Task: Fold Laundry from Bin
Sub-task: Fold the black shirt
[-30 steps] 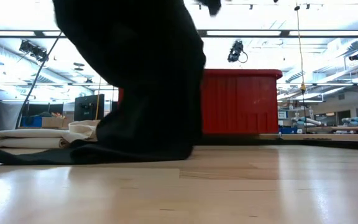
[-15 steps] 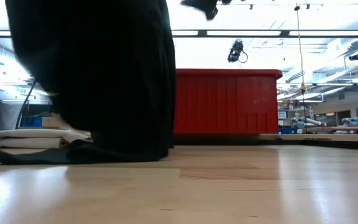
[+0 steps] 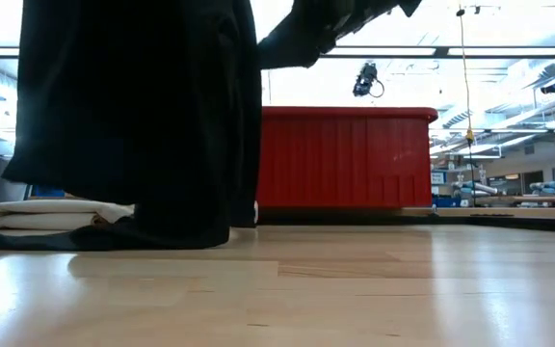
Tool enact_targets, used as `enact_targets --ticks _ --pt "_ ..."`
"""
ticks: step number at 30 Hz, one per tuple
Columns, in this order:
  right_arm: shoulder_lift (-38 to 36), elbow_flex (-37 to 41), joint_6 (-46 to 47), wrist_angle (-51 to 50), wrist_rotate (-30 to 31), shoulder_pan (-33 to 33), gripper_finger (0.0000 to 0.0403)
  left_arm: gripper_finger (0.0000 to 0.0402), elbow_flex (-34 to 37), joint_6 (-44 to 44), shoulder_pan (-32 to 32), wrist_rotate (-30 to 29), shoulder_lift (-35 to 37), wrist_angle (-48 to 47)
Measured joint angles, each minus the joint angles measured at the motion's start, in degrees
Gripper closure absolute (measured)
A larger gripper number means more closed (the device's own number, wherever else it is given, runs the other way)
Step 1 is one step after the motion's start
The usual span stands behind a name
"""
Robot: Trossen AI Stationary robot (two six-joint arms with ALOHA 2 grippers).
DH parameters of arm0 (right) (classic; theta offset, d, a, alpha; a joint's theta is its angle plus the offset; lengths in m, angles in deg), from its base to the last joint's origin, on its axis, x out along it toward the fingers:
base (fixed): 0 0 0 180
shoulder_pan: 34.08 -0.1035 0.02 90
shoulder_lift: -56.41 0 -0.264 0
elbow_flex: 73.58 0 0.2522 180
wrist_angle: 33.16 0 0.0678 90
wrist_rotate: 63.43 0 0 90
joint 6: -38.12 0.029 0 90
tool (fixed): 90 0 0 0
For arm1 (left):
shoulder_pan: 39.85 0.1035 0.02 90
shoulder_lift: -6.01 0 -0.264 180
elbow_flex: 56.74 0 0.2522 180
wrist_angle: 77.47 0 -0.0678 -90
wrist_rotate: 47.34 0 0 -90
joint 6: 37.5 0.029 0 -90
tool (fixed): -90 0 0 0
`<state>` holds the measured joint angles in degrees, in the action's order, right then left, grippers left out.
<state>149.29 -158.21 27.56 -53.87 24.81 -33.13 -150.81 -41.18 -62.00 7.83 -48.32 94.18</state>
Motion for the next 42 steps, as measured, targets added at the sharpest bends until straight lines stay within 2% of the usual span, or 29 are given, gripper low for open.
enact_targets --ticks 3,13,17,21,23,28,33,37,42 --pt "0.3 -0.1 -1.3 4.5 3.6 -0.6 0.0152 0.0390 0.0 0.0 0.0 0.0 0.0 0.0" --pt "8.0 -0.1 -0.2 7.1 3.9 -0.1 0.0218 0.0390 0.0 0.0 0.0 0.0 0.0 0.5" --pt "8.4 0.0 1.2 8.3 4.2 -0.2 0.0276 0.0390 0.0 0.0 0.0 0.0 0.0 0.4" --pt "6.2 0.0 -0.1 6.8 5.3 0.0 0.0364 0.0390 0.0 0.0 0.0 0.0 0.0 0.3" --pt "3.6 0.0 -1.1 2.6 5.3 0.4 0.0390 0.0390 0.0 0.0 0.0 0.0 0.0 0.2" --pt "-7.8 0.0 -2.1 -13.7 4.9 2.6 0.0392 0.0390 0.0 0.0 0.0 0.0 0.2 -2.1" --pt "-23.2 0.0 -2.8 -27.0 4.3 5.2 0.0395 0.0390 0.0 -0.6 0.0 -5.4 0.6 -13.6" --pt "-34.7 0.0 1.2 -30.1 4.3 7.1 0.0395 0.0390 0.0 -5.6 0.3 -11.1 0.3 -23.0" --pt "-44.9 -0.9 7.5 -28.8 4.4 8.2 0.0396 0.0390 0.0 -8.7 2.0 -12.1 -0.5 -28.7"
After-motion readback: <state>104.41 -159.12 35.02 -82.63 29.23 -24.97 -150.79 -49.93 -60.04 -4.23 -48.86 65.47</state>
